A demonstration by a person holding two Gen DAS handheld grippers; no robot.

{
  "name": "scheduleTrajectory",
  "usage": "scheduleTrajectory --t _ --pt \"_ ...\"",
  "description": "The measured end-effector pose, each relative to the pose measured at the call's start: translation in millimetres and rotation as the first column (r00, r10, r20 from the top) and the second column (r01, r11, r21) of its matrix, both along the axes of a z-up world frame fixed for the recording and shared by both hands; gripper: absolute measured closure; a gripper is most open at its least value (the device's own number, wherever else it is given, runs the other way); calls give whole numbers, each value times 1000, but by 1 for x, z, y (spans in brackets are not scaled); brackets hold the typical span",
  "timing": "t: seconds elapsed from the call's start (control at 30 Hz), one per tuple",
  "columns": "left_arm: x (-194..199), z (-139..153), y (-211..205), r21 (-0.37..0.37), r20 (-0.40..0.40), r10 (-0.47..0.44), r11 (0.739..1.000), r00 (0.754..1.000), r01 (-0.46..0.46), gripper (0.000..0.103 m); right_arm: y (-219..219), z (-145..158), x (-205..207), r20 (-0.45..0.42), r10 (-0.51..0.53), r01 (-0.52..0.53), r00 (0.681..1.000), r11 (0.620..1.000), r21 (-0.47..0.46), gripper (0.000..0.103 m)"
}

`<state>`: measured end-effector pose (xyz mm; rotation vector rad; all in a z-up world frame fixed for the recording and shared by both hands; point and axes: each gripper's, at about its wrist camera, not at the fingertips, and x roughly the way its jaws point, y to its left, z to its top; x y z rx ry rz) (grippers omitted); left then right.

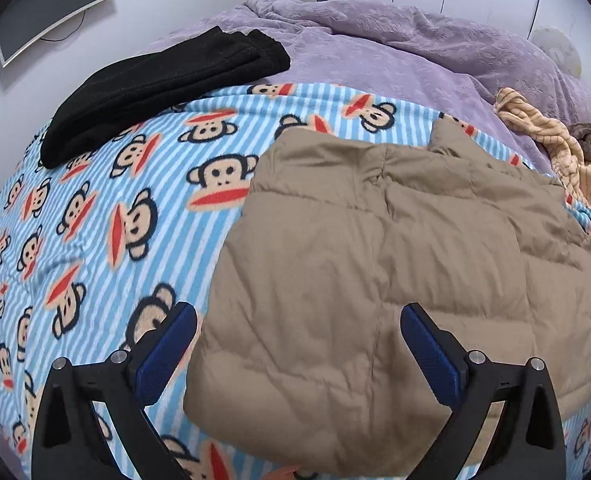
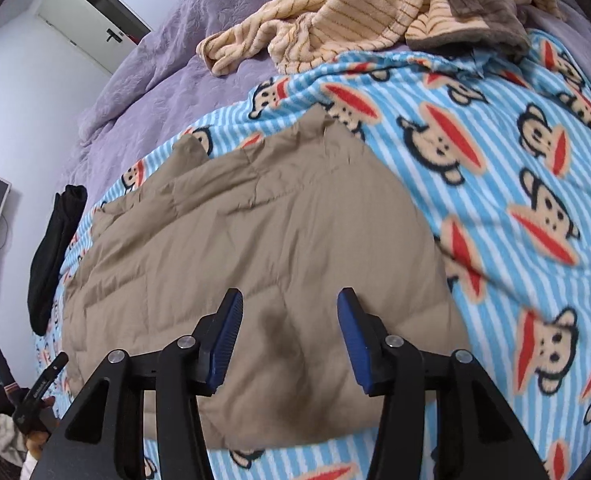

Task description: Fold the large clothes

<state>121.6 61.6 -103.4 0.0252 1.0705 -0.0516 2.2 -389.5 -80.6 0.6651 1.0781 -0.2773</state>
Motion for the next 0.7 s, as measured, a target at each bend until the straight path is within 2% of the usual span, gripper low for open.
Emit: scheduleTrajectory --t 0.13,0.37,0.47,0.57,0.7 --pt "-24 -2 3 -32 -34 2 999 999 -3 1 11 -3 -34 -7 -14 15 1000 998 62 42" --pt "-51 -13 8 -130 -127 18 991 992 -35 1 14 -18 -76 -15 -82 83 997 982 171 25" --pt "-59 -19 12 -176 -176 34 982 984 -66 1 13 -27 -85 -20 -113 114 993 968 222 24" --pt "-64 -26 23 -250 -215 83 959 973 -137 1 11 -40 -91 -21 -149 148 989 944 295 16" --pt "-71 -37 35 -342 -255 105 920 961 -191 1 10 -55 -95 -23 -186 182 982 915 361 16"
